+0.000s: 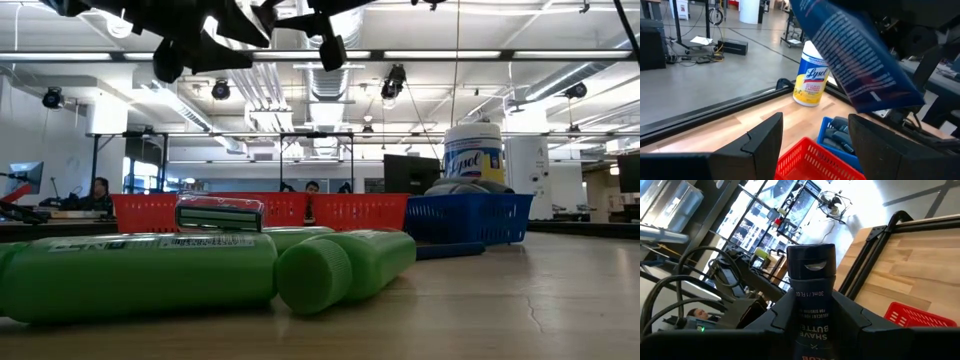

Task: Pick & Place Travel size toiletries
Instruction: Put the blue shave cream into the left red bin

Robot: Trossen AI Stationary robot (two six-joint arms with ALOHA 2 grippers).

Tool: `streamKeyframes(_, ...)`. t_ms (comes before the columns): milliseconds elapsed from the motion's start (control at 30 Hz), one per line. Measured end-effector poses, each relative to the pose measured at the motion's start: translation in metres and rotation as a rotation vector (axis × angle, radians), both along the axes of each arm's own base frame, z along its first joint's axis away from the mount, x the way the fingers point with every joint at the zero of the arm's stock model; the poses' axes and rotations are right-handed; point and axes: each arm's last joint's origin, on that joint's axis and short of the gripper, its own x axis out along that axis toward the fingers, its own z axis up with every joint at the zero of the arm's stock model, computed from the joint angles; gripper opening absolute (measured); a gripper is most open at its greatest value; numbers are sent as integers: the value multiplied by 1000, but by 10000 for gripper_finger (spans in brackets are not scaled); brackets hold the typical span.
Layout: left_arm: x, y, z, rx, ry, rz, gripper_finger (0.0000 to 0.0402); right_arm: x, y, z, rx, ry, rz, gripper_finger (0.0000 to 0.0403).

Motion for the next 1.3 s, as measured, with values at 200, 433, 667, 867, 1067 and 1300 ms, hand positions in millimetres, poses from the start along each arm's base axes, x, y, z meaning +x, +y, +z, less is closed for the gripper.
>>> streamKeyframes(200,6,-2,-6,-41,-22,-23,229,0,-2,0,-3,1,-4,104)
streamKeyframes(433,15,-3,8,-17,-47,-28,229,0,-1,0,-7,3,-3,89)
streamKeyframes(667,15,-1,14,3,-53,43,229,0,1,-2,-4,26,-1,87)
streamKeyframes(867,14,0,14,12,-46,50,229,0,1,-3,-6,30,2,103)
streamKeyframes(1067,14,0,14,36,-27,48,201,-1,5,-6,-3,59,13,95)
streamKeyframes(1300,14,0,13,63,3,45,108,-1,6,-7,-2,77,33,93)
